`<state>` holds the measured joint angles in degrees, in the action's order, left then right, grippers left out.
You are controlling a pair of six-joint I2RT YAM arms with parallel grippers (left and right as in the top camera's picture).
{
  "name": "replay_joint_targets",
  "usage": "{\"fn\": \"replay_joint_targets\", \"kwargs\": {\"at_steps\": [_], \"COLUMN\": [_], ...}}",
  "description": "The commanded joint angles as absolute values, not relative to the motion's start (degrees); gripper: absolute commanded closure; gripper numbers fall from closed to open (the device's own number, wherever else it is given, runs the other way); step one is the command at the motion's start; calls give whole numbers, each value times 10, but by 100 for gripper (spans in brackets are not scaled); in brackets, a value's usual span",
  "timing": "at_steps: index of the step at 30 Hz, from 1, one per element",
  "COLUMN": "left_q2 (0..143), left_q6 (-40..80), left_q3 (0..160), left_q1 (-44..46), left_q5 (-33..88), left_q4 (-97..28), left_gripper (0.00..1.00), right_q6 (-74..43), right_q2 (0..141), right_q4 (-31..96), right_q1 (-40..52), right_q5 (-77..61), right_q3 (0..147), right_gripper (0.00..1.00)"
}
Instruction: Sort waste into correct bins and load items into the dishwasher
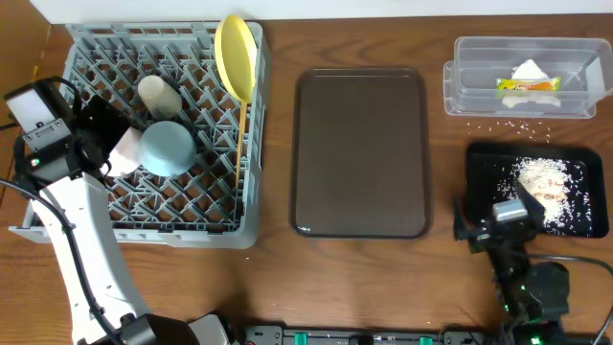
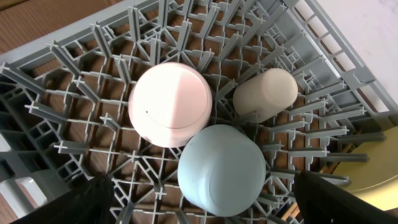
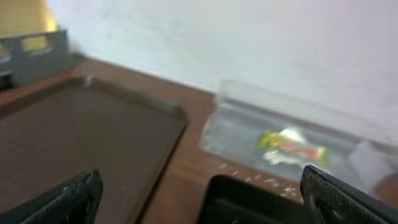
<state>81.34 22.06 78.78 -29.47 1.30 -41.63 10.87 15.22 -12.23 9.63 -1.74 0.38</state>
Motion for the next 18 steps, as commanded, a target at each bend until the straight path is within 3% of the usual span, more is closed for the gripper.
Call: {"fn": "replay_joint_targets", "kwargs": {"at_steps": [1, 10, 18], "left_q2": [817, 817, 817], "left_q6": [217, 217, 217], "left_q3": [791, 791, 791], "left_q1": [-296, -296, -296], "left_q5": [8, 8, 8], "left_q4": [-416, -416, -416], "left_gripper": [6, 6, 6], "right_q6": [114, 112, 107], "right_q2": [124, -2, 3], "right_q4": [-118, 22, 41], "right_q1": [74, 25, -11], "right_q5": [-20, -24, -35], "right_q3": [3, 3, 3], "right_gripper": [1, 1, 1]}}
